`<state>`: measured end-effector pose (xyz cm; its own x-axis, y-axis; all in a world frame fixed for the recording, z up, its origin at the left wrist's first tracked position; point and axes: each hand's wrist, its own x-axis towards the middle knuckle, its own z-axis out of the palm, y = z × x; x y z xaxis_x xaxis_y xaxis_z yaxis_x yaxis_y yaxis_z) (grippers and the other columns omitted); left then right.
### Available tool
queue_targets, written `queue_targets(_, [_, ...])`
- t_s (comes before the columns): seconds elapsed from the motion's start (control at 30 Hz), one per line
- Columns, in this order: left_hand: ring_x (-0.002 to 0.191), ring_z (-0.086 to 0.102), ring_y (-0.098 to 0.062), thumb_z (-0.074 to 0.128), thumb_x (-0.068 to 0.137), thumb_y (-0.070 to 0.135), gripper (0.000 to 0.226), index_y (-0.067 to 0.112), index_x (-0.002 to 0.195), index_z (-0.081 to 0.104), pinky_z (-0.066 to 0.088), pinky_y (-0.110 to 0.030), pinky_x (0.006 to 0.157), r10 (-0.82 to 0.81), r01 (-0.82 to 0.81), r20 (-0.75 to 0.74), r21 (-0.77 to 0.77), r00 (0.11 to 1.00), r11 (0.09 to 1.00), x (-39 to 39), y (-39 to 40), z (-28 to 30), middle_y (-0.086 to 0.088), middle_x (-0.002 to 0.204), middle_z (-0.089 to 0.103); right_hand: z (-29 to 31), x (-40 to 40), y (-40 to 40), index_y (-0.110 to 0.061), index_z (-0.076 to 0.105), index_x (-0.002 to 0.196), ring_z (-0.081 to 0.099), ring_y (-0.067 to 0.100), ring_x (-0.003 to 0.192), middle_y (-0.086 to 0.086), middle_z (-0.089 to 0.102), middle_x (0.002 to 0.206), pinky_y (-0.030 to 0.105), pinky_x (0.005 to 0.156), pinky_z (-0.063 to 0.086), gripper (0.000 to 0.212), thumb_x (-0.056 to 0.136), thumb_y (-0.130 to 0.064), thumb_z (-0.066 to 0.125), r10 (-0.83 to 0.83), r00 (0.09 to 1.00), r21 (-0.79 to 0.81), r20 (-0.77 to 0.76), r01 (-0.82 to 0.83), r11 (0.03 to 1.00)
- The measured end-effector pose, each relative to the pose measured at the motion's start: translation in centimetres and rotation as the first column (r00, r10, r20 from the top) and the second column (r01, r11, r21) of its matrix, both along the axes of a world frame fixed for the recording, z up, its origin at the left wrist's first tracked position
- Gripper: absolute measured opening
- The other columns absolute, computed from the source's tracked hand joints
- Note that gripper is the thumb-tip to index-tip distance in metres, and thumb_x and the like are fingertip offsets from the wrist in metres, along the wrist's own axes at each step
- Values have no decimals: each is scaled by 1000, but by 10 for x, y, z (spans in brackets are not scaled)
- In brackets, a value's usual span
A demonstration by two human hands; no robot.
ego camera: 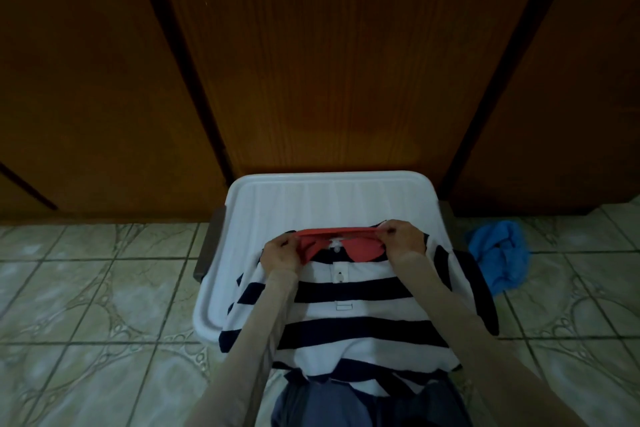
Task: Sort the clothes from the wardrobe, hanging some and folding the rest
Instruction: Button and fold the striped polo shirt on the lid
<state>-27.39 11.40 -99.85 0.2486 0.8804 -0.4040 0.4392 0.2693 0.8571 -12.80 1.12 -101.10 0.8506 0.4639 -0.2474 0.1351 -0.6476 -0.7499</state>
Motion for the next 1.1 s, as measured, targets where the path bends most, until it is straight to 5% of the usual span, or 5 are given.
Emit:
queue_targets(0.1, [88, 61, -27, 48, 97, 11, 29, -7, 119, 55, 51, -31, 81, 110, -62, 108, -380, 988, 923, 0, 17, -2, -22, 108, 64, 0, 4, 6, -3, 69, 100, 62, 34, 99, 17, 66, 109, 36, 90, 50, 17, 91, -5, 55, -86, 988, 45, -130, 93, 995])
queue_targets(0.4, [57, 47, -19, 50, 91, 6, 26, 3, 66, 54, 44, -28, 31, 276, 19, 246, -778, 929, 629, -13, 37, 6, -10, 42, 55, 20, 8, -4, -4, 60, 93, 54, 24, 109, 16, 56, 126, 29, 87, 42, 5, 91, -8, 57, -167, 583, 134, -795, 438, 889])
queue_targets(0.53, [54, 58, -21, 49, 92, 9, 23, 3, 71, 57, 50, -35, 38, 237, 16, 228, -752, 944, 659, -12, 43, 2, -11, 50, 62, 28, 11, -8, 3, 50, 125, 47, 25, 126, 15, 51, 134, 30, 90, 38, 33, 93, -6, 52, -79, 421, 159, -904, 502, 850])
queue_targets(0.9, [80, 54, -23, 40, 101, 22, 26, 3, 92, 56, 46, -36, 81, 232, 23, 323, -626, 917, 779, -8, 39, -1, -14, 68, 67, 32, 28, -23, -10, 50, 75, 46, 16, 67, 7, 49, 53, 30, 64, 46, 19, 94, -11, 50, 29, 347, 167, -938, 377, 911])
queue_targets(1.1, [99, 60, -32, 56, 93, 25, 29, 9, 69, 60, 44, -46, 99, -23, 48, 138, -175, 990, 983, 6, 28, 7, -17, 92, 65, 32, 29, -29, -3, 59, 90, 58, 22, 83, 17, 66, 82, 35, 55, 56, 9, 92, -5, 51, 73, 300, 230, -951, 531, 815])
